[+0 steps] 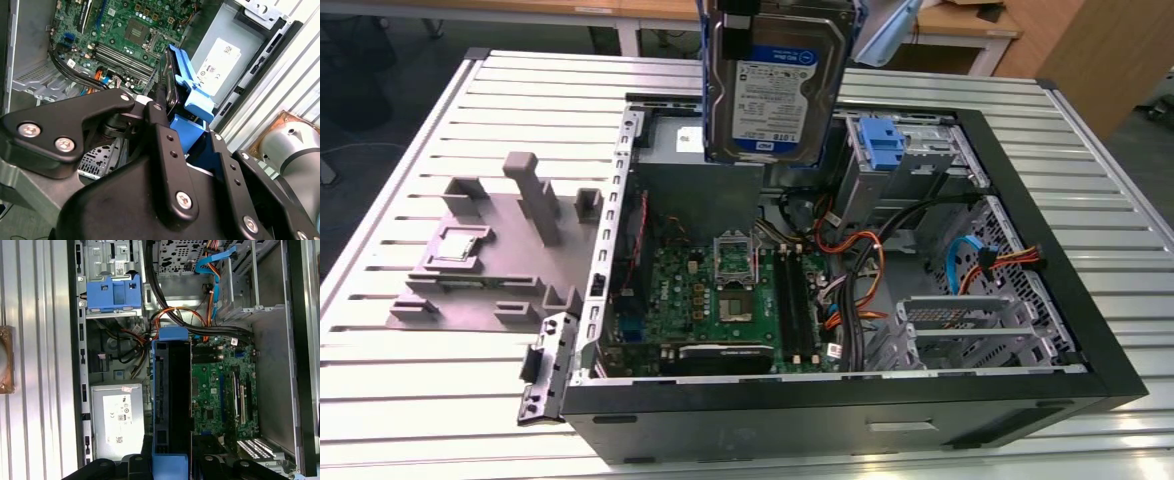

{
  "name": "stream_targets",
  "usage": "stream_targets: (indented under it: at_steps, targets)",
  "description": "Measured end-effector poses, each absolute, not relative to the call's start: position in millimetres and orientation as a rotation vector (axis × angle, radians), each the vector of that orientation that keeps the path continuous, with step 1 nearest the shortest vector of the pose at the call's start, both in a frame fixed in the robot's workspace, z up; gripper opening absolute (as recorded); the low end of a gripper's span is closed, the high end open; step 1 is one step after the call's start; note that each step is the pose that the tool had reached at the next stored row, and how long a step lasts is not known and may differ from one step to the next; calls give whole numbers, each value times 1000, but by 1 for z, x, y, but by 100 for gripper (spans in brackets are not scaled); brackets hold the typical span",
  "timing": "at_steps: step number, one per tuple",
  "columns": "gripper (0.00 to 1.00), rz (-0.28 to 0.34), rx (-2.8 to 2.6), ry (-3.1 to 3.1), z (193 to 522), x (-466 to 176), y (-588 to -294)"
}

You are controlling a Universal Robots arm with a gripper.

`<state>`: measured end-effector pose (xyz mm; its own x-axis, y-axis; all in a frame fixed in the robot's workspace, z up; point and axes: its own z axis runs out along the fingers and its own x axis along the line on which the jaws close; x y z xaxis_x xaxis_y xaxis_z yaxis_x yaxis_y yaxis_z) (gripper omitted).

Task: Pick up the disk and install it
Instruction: 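Insert the disk into the insertion slot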

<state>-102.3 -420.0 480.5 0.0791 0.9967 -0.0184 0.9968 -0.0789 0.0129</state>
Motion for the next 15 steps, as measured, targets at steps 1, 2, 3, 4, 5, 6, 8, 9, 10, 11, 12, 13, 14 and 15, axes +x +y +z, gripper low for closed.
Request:
stream_targets:
  at_steps: [1,2,3,4,5,6,8,9,10,11,12,13,14,15]
  targets:
    - [37,-7,2291,2117,480,-102,-421]
    - [37,-7,2292,2117,480,-102,-422]
    - [37,-7,2291,2117,480,-102,-423]
    - [37,-7,2292,2117,480,-102,-424]
    - [37,-7,2292,2117,480,-102,-425]
    - [37,-7,2292,2117,480,-102,-426]
    - [37,-7,2291,2117,480,-102,-428]
    - [37,-7,2292,2117,480,-102,-429]
    - [37,-8,2291,2117,480,-102,-430]
    - [37,-8,2291,2117,480,-102,-430]
    - [37,-8,2291,2117,480,-102,-430]
    - [37,-8,2291,2117,480,-101,-431]
    - [37,-8,2291,2117,480,-101,-431]
    - [37,-8,2291,2117,480,-101,-431]
